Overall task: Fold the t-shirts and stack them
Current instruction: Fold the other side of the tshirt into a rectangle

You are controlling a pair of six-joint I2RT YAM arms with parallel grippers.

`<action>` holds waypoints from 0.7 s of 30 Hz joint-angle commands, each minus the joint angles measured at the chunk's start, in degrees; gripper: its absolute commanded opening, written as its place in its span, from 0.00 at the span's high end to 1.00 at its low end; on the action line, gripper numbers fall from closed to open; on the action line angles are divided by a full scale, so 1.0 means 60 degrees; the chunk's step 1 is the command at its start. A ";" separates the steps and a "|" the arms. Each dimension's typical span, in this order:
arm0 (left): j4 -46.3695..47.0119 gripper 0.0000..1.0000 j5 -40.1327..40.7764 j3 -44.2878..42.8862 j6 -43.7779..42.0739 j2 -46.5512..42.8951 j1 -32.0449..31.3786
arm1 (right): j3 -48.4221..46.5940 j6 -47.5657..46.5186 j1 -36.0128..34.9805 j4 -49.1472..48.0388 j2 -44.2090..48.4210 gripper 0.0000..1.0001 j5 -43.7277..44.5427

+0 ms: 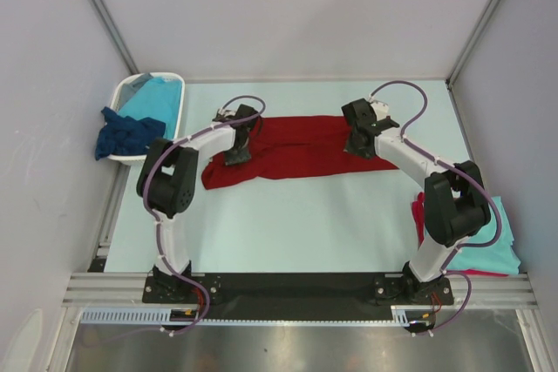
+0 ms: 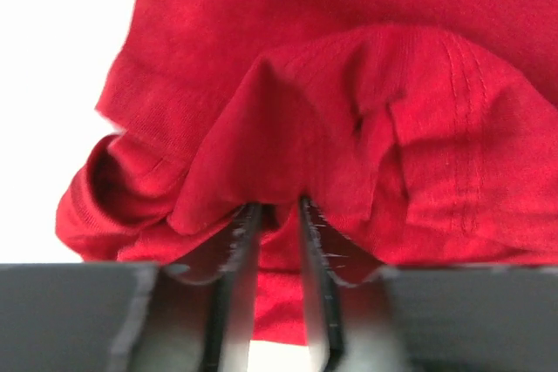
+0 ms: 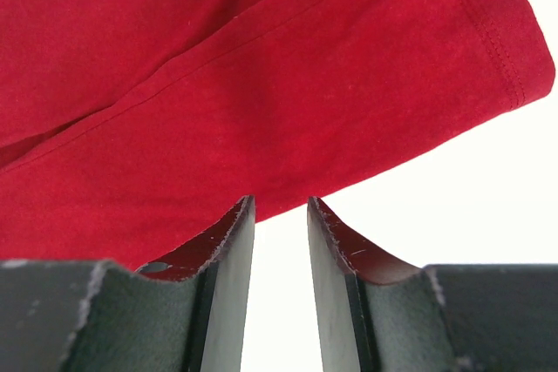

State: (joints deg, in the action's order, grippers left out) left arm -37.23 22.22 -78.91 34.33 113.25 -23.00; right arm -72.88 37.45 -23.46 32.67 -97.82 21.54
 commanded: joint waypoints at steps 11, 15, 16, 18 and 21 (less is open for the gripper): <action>-0.0196 1.00 0.0515 -0.0983 -0.0067 -0.0344 -0.0004 | 0.0047 -0.0016 -0.0030 -0.0068 -0.0029 0.64 0.0102; -0.0313 0.99 0.0604 -0.1115 -0.0081 -0.0812 -0.0004 | 0.0018 -0.0017 -0.0103 -0.0141 -0.0146 0.64 0.0028; -0.0313 0.98 0.0604 -0.1130 -0.0081 -0.0872 -0.0004 | 0.0018 -0.0045 -0.0132 -0.0170 -0.0190 0.64 -0.0001; -0.0313 0.97 0.0618 -0.1130 -0.0067 -0.1018 -0.0004 | 0.0047 -0.0031 -0.0147 -0.0244 -0.0365 0.65 -0.0016; -0.0357 0.97 0.0648 -0.1086 -0.0067 -0.1077 -0.0004 | 0.0106 -0.0031 -0.0147 -0.0332 -0.0731 0.89 -0.0162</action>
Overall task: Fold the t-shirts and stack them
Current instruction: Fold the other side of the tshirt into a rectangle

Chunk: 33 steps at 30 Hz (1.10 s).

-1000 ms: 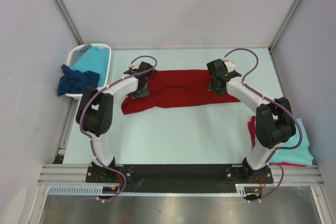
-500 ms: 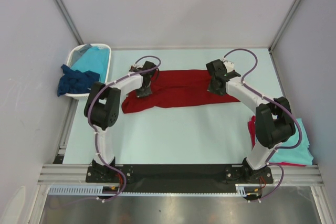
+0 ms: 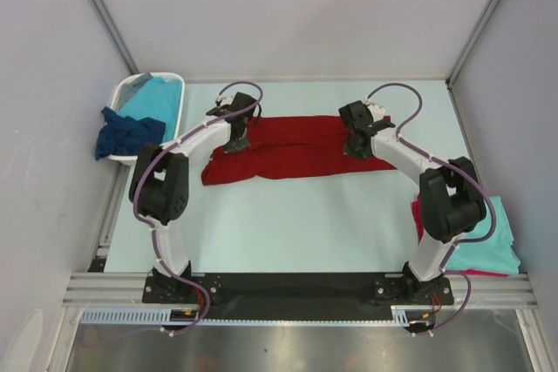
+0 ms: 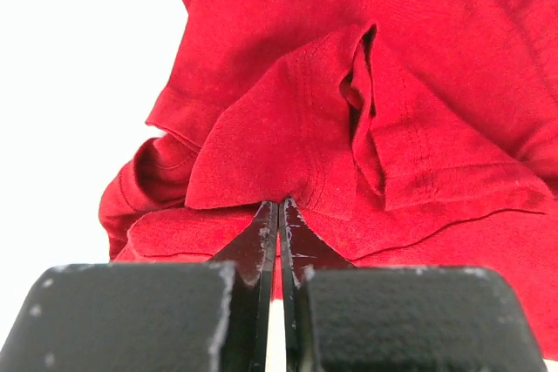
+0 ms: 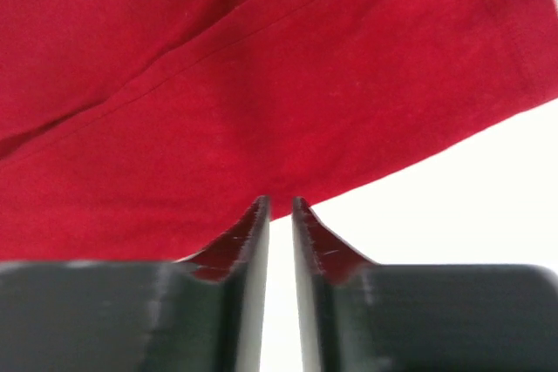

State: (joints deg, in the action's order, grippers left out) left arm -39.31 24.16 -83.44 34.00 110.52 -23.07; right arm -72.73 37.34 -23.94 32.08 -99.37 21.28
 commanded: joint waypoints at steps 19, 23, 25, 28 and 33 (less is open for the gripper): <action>-0.0069 0.69 0.0309 -0.0346 -0.0071 -0.0930 0.0007 | 0.0417 0.0031 -0.0096 -0.0350 -0.1221 1.00 -0.0587; -0.0157 0.68 0.0221 -0.0653 -0.0086 -0.0579 0.0007 | 0.0520 0.0031 -0.0096 -0.0366 -0.1236 1.00 -0.0675; -0.0143 0.69 0.0192 -0.0727 -0.0071 -0.0388 0.0007 | 0.0680 0.0031 -0.0111 -0.0424 -0.1192 1.00 -0.0690; -0.0245 0.69 0.0133 -0.0844 -0.0056 -0.0153 0.0007 | 0.0812 0.0016 -0.0155 -0.0468 -0.0988 1.00 -0.0705; -0.0085 0.68 0.0074 -0.0479 -0.0012 -0.0431 -0.0008 | 0.0346 -0.0466 -0.0973 -0.0557 -0.0109 0.71 -0.0952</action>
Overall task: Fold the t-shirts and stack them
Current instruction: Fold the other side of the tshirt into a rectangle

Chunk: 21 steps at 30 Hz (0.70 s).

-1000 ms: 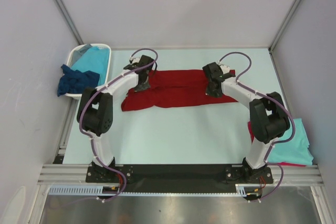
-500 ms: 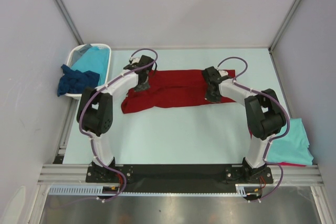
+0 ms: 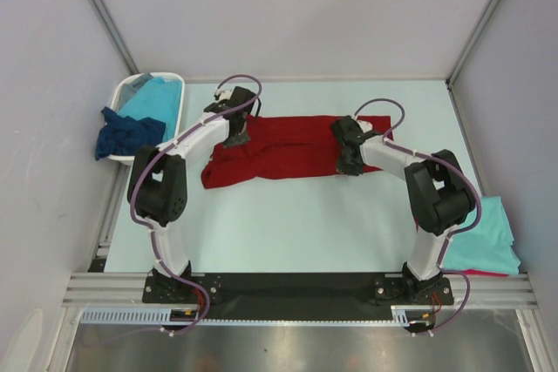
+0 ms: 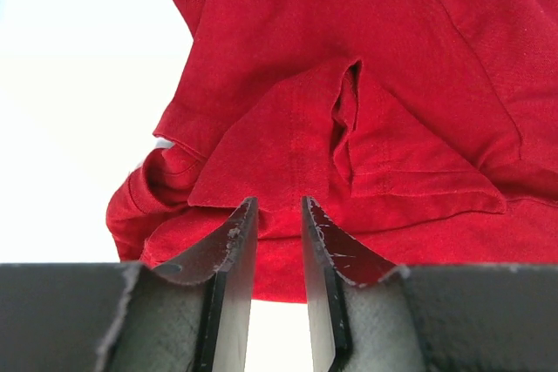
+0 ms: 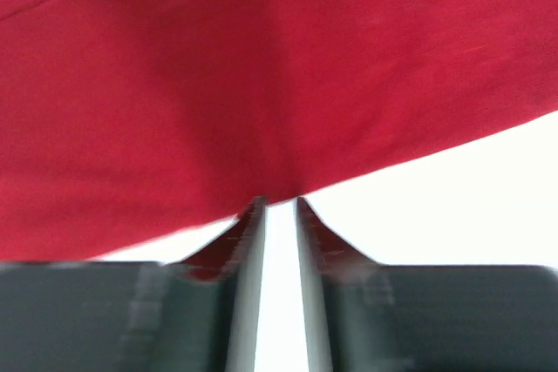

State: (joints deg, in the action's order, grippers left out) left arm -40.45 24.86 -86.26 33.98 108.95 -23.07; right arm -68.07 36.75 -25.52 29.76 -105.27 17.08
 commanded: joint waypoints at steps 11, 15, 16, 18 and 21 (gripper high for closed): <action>0.0193 0.68 -0.0203 0.0284 0.0021 -0.0242 -0.0008 | -0.3360 -0.0325 -0.2878 0.0621 -0.1467 0.59 -0.1178; 0.0368 0.69 -0.0481 0.0884 0.0138 -0.0738 -0.0051 | -0.3405 -0.0266 -0.2940 0.0549 -0.1570 0.59 -0.0928; 0.0441 0.69 -0.0496 0.1059 0.0138 -0.0871 -0.0080 | -0.3449 -0.0252 -0.2910 0.0548 -0.1600 0.59 -0.0899; 0.0515 0.69 -0.0496 0.1499 0.0196 -0.1236 -0.0197 | -0.3551 -0.0310 -0.2793 0.0563 -0.1644 0.59 -0.0826; 0.0516 0.69 -0.0497 0.2056 0.0343 -0.1822 -0.0388 | -0.3946 -0.0412 -0.2676 0.0679 -0.1819 0.60 -0.0840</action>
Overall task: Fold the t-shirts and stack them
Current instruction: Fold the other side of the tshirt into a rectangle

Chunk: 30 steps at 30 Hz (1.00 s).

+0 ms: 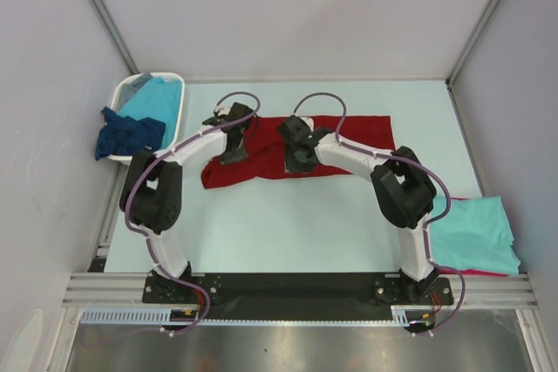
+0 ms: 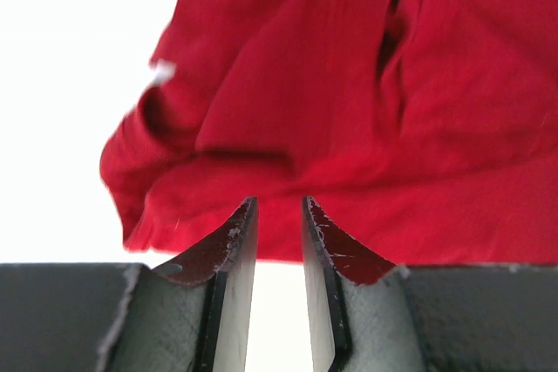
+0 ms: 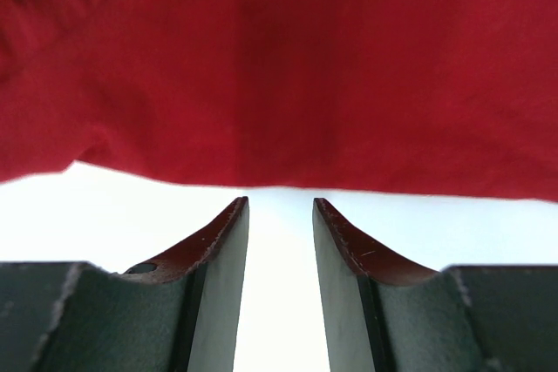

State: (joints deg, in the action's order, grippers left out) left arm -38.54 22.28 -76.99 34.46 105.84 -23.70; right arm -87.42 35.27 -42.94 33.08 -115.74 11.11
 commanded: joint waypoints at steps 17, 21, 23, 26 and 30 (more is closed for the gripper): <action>0.0199 0.69 0.0227 0.2474 0.0336 -0.2949 -0.0650 | -0.4736 -0.0531 0.0257 0.1254 -0.2403 0.60 -0.0387; 0.0359 0.69 -0.0037 0.2812 0.0380 -0.2890 -0.0459 | -0.5292 -0.0560 0.0359 0.1371 -0.2799 0.60 -0.0651; 0.0404 0.70 -0.0066 0.2900 0.0365 -0.2816 -0.0415 | -0.5381 -0.0560 0.0403 0.1415 -0.2959 0.60 -0.0710; 0.0331 0.70 -0.0110 0.2929 0.0395 -0.2728 -0.0386 | -0.5455 -0.0546 0.0447 0.1328 -0.3063 0.60 -0.0827; 0.0243 0.70 -0.0359 0.2944 0.0483 -0.2377 -0.0268 | -0.5864 -0.0560 0.0550 0.1313 -0.3311 0.60 -0.1032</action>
State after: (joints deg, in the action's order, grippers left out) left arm -37.76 21.71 -59.66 36.03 90.06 -26.09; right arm -118.15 32.71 -40.40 40.58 -134.19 6.63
